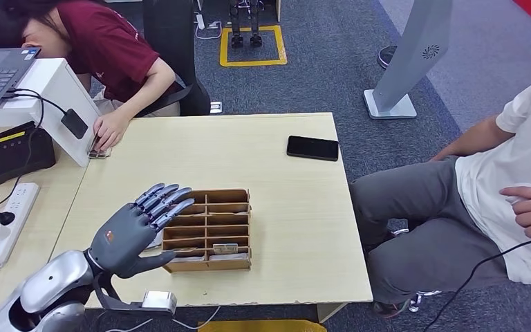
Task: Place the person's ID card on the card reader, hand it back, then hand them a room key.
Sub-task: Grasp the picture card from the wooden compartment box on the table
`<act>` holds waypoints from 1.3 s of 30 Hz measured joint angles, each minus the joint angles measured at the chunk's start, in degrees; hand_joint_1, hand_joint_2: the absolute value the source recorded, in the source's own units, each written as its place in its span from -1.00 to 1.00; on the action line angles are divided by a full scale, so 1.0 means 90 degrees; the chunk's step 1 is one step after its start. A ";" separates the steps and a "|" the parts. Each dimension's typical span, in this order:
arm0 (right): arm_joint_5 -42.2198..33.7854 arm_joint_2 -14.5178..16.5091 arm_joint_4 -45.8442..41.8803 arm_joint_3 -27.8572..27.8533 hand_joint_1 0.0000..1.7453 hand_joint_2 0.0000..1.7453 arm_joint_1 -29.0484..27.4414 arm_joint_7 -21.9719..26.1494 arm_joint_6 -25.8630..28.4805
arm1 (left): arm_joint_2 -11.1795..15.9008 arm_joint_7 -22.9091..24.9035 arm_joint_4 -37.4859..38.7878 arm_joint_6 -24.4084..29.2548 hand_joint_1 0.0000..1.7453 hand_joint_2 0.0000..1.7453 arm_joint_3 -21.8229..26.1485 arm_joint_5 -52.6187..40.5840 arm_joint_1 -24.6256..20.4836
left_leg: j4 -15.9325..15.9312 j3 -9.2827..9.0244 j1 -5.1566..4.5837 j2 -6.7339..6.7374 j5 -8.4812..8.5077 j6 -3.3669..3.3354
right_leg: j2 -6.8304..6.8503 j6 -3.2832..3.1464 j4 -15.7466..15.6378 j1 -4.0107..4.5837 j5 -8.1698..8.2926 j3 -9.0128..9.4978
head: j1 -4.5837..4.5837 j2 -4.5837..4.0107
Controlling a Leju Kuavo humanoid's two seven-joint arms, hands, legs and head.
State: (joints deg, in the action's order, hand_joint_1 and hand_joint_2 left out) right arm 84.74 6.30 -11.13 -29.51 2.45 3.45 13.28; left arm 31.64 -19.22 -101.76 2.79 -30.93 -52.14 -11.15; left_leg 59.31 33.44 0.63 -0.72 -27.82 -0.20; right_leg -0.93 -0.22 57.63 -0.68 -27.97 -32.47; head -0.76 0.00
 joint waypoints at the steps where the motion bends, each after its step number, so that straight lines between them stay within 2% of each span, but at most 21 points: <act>1: 0.0000 0.0001 -0.0005 -0.0007 -1.00 1.00 0.0001 0.0002 0.0001 | 0.0043 0.0014 0.0001 0.0000 -1.00 1.00 -0.0037 -0.0058 0.0003 | 0.0000 0.0000 0.0000 0.0000 0.0000 0.0000 | 0.0000 0.0000 0.0000 0.0000 0.0000 0.0000 | 0.0000 0.0000; 9: 0.0003 0.0002 -0.0024 -0.0053 -1.00 1.00 0.0003 0.0008 0.0001 | 0.0183 0.0109 0.0004 0.0024 -1.00 1.00 -0.0223 -0.0220 0.0011 | 0.0000 0.0000 0.0000 -0.0001 0.0000 0.0000 | 0.0001 0.0000 0.0000 0.0000 0.0000 0.0000 | -0.0001 0.0000; 18: 0.0032 0.0002 -0.0024 -0.0086 -1.00 1.00 0.0002 -0.0007 0.0004 | 0.0260 0.0467 0.0322 0.0111 -1.00 1.00 -0.0451 -0.0674 0.0004 | 0.0000 0.0000 0.0000 0.0000 0.0000 0.0000 | 0.0000 0.0000 0.0000 0.0000 0.0000 0.0000 | 0.0000 0.0000; 39: 0.0051 0.0002 -0.0026 -0.0102 -1.00 1.00 0.0011 0.0000 0.0037 | 0.0536 0.0645 0.0753 0.0033 -1.00 1.00 -0.0480 -0.0645 -0.0039 | 0.0000 0.0000 0.0000 0.0000 0.0000 0.0000 | 0.0000 0.0000 0.0000 0.0000 0.0000 -0.0001 | 0.0000 0.0000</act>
State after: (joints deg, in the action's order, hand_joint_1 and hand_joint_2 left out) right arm 85.20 6.32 -11.37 -30.42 2.55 3.45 13.61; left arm 36.46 -13.41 -94.97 3.08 -35.26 -57.94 -11.50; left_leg 59.31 33.44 0.63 -0.72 -27.82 -0.20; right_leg -0.92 -0.22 57.63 -0.68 -27.98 -32.47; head -0.76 0.00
